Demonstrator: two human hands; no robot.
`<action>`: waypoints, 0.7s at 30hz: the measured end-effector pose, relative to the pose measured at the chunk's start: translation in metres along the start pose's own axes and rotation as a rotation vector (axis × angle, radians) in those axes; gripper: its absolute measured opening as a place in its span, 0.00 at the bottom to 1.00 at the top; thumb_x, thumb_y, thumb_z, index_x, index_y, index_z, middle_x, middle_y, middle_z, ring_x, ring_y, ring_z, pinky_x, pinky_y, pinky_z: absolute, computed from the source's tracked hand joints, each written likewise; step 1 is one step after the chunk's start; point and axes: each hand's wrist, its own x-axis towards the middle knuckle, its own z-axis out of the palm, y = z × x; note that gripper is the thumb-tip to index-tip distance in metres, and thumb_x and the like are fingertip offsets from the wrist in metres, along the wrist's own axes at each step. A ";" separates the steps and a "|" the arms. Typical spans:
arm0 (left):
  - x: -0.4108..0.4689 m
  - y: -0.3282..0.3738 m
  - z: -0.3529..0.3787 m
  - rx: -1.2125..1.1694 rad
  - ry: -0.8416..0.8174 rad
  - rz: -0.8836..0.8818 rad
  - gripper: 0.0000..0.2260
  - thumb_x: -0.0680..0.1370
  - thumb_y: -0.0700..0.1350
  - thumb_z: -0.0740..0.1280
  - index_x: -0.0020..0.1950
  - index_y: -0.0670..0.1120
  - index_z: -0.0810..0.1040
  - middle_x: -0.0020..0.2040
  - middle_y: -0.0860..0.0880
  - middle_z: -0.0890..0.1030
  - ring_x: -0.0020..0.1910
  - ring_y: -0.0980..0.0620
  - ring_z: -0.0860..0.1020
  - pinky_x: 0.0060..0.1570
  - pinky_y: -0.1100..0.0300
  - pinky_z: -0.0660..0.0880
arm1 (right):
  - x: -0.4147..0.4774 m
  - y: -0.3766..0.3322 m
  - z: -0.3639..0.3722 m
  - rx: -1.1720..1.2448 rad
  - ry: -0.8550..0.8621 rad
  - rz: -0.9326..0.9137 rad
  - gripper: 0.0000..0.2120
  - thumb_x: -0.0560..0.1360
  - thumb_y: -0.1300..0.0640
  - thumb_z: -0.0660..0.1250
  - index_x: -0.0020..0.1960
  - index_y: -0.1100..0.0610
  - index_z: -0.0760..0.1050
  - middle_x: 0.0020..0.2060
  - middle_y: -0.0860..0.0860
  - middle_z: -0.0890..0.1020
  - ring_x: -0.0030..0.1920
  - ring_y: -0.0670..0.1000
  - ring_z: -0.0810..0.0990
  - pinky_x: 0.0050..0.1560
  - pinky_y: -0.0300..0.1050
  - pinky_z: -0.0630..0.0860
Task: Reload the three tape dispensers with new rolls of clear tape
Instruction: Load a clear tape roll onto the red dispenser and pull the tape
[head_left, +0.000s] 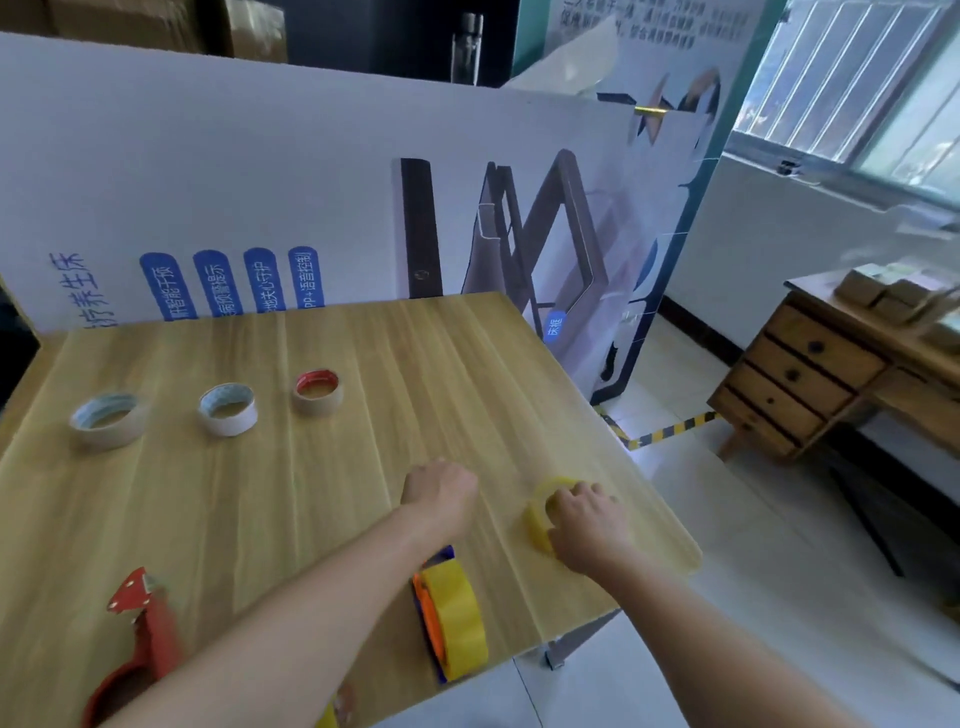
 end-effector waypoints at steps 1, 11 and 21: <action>0.010 0.010 0.002 0.012 -0.001 0.014 0.10 0.78 0.41 0.62 0.56 0.46 0.79 0.57 0.46 0.80 0.60 0.44 0.75 0.55 0.54 0.73 | 0.006 0.010 0.004 -0.007 -0.004 -0.009 0.14 0.77 0.52 0.61 0.61 0.54 0.72 0.58 0.55 0.75 0.60 0.56 0.72 0.56 0.49 0.70; 0.093 0.094 0.033 -0.044 -0.142 -0.022 0.12 0.78 0.42 0.60 0.59 0.46 0.78 0.58 0.44 0.79 0.60 0.43 0.76 0.54 0.52 0.73 | 0.071 0.094 0.053 0.089 -0.114 -0.039 0.14 0.78 0.49 0.60 0.59 0.55 0.70 0.56 0.53 0.76 0.58 0.56 0.73 0.54 0.46 0.69; 0.130 0.122 0.072 -0.302 -0.260 -0.177 0.11 0.79 0.50 0.60 0.58 0.46 0.72 0.58 0.44 0.79 0.58 0.42 0.77 0.49 0.53 0.72 | 0.107 0.108 0.084 0.333 -0.295 0.020 0.06 0.77 0.52 0.58 0.45 0.54 0.64 0.34 0.48 0.70 0.39 0.54 0.73 0.29 0.44 0.64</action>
